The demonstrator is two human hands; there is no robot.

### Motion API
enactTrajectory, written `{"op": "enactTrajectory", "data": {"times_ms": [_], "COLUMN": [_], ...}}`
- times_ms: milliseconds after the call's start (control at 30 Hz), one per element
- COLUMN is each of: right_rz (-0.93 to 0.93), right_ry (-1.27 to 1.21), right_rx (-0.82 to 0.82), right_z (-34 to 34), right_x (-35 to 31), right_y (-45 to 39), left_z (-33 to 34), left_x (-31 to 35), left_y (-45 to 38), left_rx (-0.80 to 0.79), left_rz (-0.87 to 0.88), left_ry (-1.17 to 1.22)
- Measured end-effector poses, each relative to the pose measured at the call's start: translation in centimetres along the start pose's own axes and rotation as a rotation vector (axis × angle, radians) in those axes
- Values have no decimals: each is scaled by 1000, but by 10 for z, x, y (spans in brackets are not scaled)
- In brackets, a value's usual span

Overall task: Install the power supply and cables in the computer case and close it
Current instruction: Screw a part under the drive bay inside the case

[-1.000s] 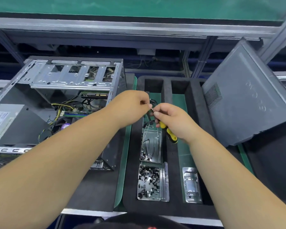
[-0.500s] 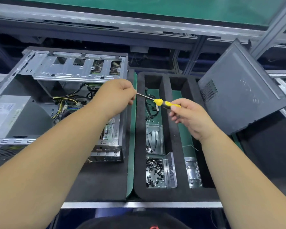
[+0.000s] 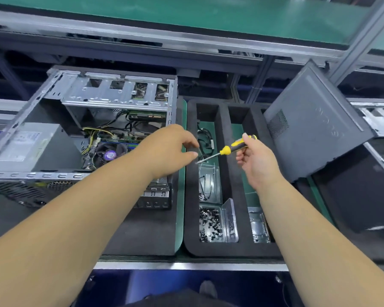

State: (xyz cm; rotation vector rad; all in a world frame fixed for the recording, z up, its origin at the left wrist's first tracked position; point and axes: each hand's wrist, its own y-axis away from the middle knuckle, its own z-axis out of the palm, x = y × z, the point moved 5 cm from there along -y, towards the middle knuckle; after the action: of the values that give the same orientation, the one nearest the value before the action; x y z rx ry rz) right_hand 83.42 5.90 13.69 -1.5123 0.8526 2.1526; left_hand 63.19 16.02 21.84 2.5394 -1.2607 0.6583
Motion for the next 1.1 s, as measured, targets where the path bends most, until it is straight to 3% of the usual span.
{"op": "enactTrajectory", "data": {"times_ms": [100,167,300,600,1100], "right_rz": [-173,-226,-339,-404,-404], "right_ry": [537,820,1202,1356,1319], "right_rx": [8,-84,-254,-476,-531], "right_z": [-11,-11,-5,-7,-6], "right_x": [-2,7,30,67,69], "right_y": [-12,-16,-19,-36,-50], "left_z": [6,14,31,68,88], "left_x": [4,11,27,35,15], "left_y": [0,-1,-5,-9,-8], "left_rx": [44,54,51,115,186], "left_rz": [-46,-81,-114,-269,-492], "left_ry": [-1,2,-41,23,205]}}
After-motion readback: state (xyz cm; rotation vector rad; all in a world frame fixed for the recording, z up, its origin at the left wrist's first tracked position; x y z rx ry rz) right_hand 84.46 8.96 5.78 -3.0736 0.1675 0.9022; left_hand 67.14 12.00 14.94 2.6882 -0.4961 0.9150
